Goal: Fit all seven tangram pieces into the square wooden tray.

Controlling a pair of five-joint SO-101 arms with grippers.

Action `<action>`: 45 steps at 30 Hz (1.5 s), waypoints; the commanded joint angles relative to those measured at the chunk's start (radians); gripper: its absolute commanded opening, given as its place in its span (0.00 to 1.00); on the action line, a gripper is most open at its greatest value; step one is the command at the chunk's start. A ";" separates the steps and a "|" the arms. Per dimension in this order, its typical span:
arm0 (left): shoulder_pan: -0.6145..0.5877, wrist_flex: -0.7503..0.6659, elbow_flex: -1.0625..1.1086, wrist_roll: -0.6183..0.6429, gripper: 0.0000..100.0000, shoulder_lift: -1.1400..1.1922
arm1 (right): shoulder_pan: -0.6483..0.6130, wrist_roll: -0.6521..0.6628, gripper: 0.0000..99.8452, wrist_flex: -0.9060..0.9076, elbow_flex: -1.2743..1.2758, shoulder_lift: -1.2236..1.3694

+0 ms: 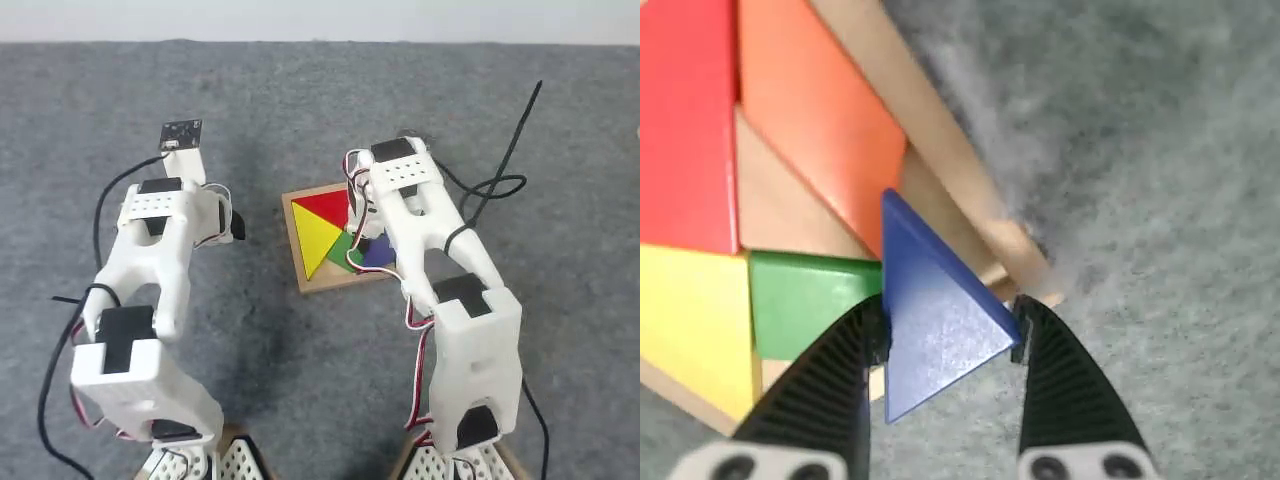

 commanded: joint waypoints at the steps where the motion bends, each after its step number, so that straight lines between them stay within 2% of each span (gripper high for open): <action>1: 0.006 -0.014 -0.005 -0.006 0.25 -0.017 | -0.010 -0.025 0.02 -0.001 -0.058 -0.018; 5: 0.006 -0.014 -0.005 -0.006 0.25 -0.017 | -0.012 -0.017 0.04 -0.013 -0.057 -0.012; 10: 0.006 -0.014 -0.005 -0.006 0.25 -0.017 | -0.018 -0.020 0.22 -0.007 -0.057 -0.010; 13: 0.006 -0.014 -0.005 -0.006 0.25 -0.017 | -0.022 -0.018 0.27 -0.015 -0.057 -0.010; 26: 0.008 -0.012 -0.005 -0.006 0.25 -0.017 | -0.024 -0.025 0.27 -0.028 -0.098 -0.008; 31: 0.008 -0.012 -0.005 -0.008 0.25 -0.017 | -0.058 0.051 0.27 0.107 -0.089 -0.019; 35: 0.012 -0.012 -0.005 -0.008 0.25 -0.017 | -0.096 0.055 0.27 0.176 -0.083 -0.013; 41: 0.008 -0.012 -0.005 -0.008 0.25 -0.017 | -0.096 0.055 0.27 0.159 -0.081 -0.028; 45: 0.008 -0.014 -0.005 -0.008 0.25 -0.017 | -0.096 0.057 0.27 0.147 0.020 -0.077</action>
